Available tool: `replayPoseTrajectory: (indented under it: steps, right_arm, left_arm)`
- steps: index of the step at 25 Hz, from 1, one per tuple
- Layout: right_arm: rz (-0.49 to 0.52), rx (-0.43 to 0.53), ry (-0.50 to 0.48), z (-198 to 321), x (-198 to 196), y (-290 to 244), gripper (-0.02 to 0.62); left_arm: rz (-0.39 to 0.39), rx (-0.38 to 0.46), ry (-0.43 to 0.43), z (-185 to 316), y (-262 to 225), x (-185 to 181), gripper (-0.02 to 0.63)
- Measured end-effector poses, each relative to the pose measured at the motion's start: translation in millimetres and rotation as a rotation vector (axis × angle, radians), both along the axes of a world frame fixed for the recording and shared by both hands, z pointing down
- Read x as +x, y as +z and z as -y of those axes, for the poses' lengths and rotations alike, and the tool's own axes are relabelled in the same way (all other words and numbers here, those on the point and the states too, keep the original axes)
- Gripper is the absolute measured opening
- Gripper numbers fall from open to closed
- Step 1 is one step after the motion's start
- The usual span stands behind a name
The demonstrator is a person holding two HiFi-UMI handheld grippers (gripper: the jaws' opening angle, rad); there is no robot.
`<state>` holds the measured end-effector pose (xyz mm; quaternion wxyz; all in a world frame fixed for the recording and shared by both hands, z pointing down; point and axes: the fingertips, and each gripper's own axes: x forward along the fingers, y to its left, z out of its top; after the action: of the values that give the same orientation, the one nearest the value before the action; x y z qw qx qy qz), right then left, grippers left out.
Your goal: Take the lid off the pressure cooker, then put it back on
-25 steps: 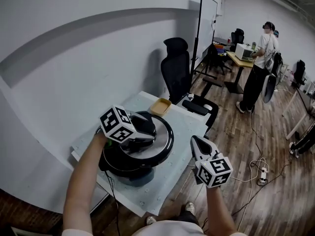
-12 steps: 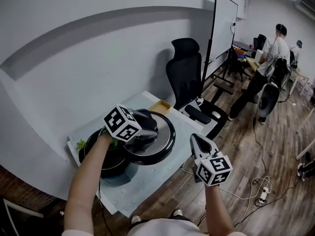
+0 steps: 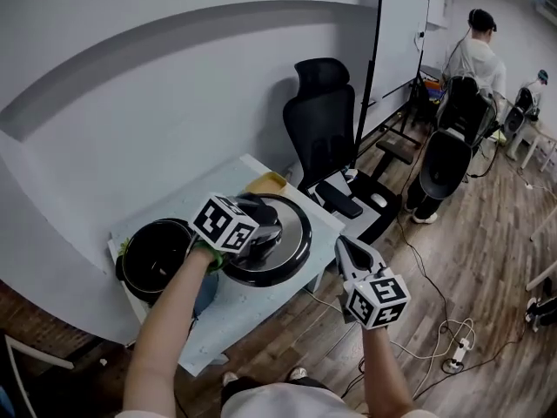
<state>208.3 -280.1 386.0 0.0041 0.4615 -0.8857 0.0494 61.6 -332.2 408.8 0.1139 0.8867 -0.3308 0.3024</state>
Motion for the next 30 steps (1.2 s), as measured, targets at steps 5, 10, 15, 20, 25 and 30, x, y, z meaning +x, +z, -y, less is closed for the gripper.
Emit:
replayPoseTrajectory:
  steps: [5, 10, 15, 20, 25, 30]
  right_arm:
    - [-0.004, -0.03, 0.01, 3.1, 22.0, 13.8, 0.0]
    - [-0.025, -0.067, 0.025, 1.9, 35.8, 28.0, 0.0]
    - [-0.047, -0.113, 0.047, 5.0, 48.8, 47.8, 0.0]
    - [-0.08, -0.141, 0.062, 13.8, 52.5, 64.3, 0.0]
    - [-0.094, -0.168, 0.073, 26.7, 49.3, 78.9, 0.0]
    - [-0.122, -0.184, 0.077, 37.9, 42.6, 88.5, 0.0]
  left_arm:
    - [-0.036, -0.001, -0.099, 12.6, 33.6, 17.3, 0.277]
    - [-0.053, 0.005, -0.185, 21.3, 71.8, 22.9, 0.277]
    - [-0.055, -0.014, -0.247, 35.7, 113.2, 24.5, 0.276]
    - [-0.048, -0.036, -0.304, 50.9, 154.6, 15.8, 0.277]
    - [-0.024, -0.041, -0.336, 67.6, 183.6, 6.6, 0.276]
    - [-0.013, -0.049, -0.342, 82.4, 205.7, 5.9, 0.276]
